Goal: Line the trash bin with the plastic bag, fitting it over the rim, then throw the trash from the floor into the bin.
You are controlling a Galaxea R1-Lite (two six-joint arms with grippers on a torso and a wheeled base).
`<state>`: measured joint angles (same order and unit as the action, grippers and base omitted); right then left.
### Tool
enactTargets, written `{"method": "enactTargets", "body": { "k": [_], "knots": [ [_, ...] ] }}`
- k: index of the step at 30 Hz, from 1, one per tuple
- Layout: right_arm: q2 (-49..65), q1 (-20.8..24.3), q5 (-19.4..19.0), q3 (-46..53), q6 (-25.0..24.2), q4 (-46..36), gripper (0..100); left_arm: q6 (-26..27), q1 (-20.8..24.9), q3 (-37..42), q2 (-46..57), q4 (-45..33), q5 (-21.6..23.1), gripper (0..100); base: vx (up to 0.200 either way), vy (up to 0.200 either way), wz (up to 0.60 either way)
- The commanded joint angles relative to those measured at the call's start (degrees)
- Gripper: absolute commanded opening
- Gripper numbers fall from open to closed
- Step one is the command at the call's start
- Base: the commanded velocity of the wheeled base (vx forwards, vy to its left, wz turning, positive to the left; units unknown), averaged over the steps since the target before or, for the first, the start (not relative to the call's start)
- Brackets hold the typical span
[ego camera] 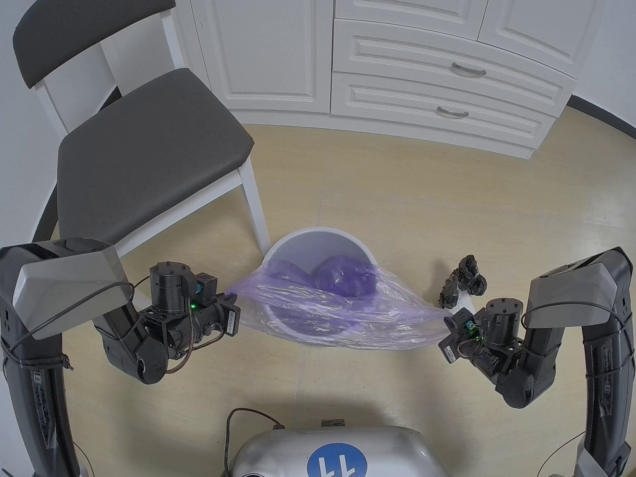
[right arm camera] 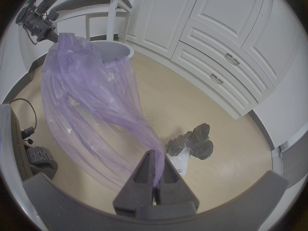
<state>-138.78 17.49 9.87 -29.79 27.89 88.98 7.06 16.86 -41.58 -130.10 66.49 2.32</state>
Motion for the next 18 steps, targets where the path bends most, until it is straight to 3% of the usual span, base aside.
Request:
{"method": "enactTargets", "body": {
  "k": [1, 6, 7, 10, 14, 17, 18],
  "knots": [
    [0.26, 0.52, -0.03, 0.09, -0.29, 1.02, 0, -0.03, -0.07, -0.25, -0.24, 0.13, 0.06, 0, 0.0, 0.0, 0.0],
    [1.67, 1.14, -0.21, 0.97, -0.65, 1.02, 0, -0.03, 0.54, 0.45, 0.02, 0.49, -0.03, 0, 0.0, 0.0, 0.0],
    [2.11, 1.14, -0.82, 1.14, -0.82, 1.02, 100, -0.03, 0.63, 0.45, 0.11, 0.57, -0.03, 0, 0.0, 0.0, 0.0],
    [2.9, 1.14, -3.19, 1.41, -2.05, 1.02, 100, -0.03, 0.63, 0.45, 0.11, 0.49, -0.03, 0, 0.0, 0.0, 0.0],
    [6.59, 0.52, -9.7, 4.22, -5.3, 1.02, 100, -0.03, 0.63, 0.45, -0.16, 0.49, -0.03, 0, 0.0, 0.0, 0.0],
    [7.12, -2.02, -19.02, 5.1, -6.45, 1.02, 100, 0.06, 0.63, 0.45, -0.24, 0.49, -0.03, 0, 0.0, 0.0, 0.0],
    [6.94, -3.52, -23.67, 5.18, -7.5, 1.02, 100, 0.06, 0.63, 0.36, -0.33, 0.4, -0.03, 0, 0.0, 0.0, 0.0]
  ]
}}
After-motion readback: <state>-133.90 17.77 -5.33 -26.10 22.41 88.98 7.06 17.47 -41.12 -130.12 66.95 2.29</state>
